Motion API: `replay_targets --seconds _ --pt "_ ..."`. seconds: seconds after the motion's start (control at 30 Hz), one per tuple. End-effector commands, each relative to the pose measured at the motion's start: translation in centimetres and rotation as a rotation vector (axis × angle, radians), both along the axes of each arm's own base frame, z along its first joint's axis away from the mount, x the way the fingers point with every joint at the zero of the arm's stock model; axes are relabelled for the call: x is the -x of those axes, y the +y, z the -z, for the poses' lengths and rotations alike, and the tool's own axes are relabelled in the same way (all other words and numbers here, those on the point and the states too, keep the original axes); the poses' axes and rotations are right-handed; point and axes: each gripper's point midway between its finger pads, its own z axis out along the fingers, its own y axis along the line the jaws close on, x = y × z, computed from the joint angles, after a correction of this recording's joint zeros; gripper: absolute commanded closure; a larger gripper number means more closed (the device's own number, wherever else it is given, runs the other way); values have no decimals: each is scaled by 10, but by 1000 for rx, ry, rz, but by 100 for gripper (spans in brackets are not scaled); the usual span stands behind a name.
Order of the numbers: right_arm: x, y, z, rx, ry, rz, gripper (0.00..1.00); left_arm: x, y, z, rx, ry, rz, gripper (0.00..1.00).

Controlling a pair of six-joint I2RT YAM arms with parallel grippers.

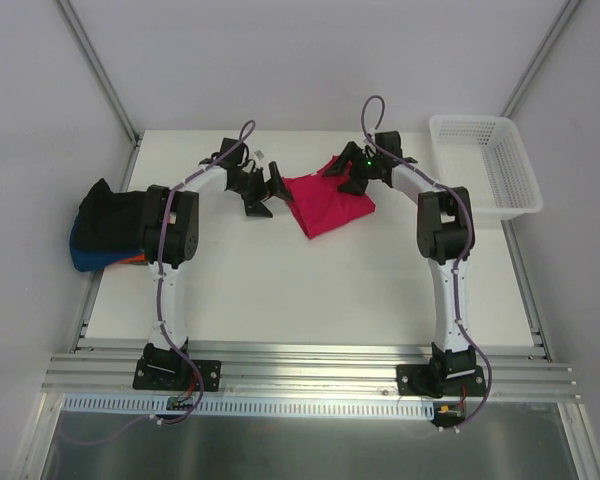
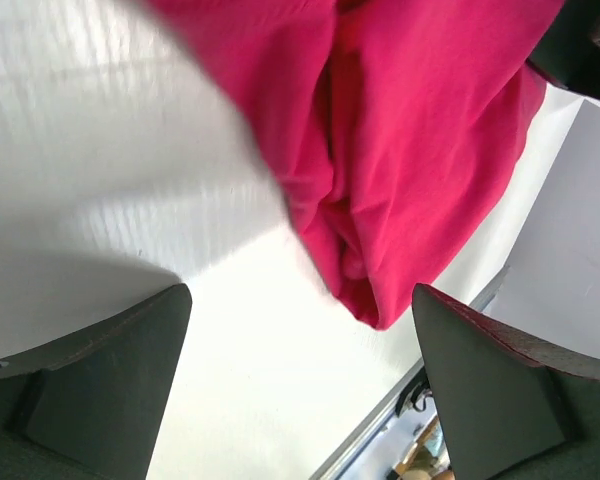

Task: Fold and stack the t-shirts
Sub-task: Fold the long partially folded tshirt into a neat square

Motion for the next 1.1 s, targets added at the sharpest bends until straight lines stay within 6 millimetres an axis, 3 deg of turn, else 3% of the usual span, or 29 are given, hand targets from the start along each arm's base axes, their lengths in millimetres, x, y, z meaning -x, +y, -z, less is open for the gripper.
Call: replay_targets --seconds 0.0,0.17,0.3,0.37,0.43,0.47,0.57,0.83,0.93,0.97,1.07 --pt "9 -7 -23 61 -38 9 21 27 3 3 -43 78 -11 5" --pt "7 -8 -46 91 -110 -1 21 28 -22 11 -14 104 -1 6" --pt "22 -10 -44 126 -83 7 21 25 -48 17 8 110 23 6" --pt "38 -13 -32 132 -27 8 20 25 -55 18 11 116 19 6" --pt "48 -12 -37 129 -24 5 20 27 -62 23 10 125 21 7" --pt "56 -15 -29 133 7 9 20 27 -63 26 8 129 17 7" --pt "67 -16 -28 135 23 4 20 23 -65 34 0 131 9 7" --pt "71 -14 -37 137 6 -4 20 -1 -67 24 -12 41 13 9" --pt "69 -12 -40 136 -7 -5 19 10 -61 10 4 50 25 9" --pt "68 -12 -42 134 -7 -4 19 10 -53 -6 16 34 14 11" --pt "64 -10 -49 129 -26 -2 19 24 -32 -12 8 55 3 13"
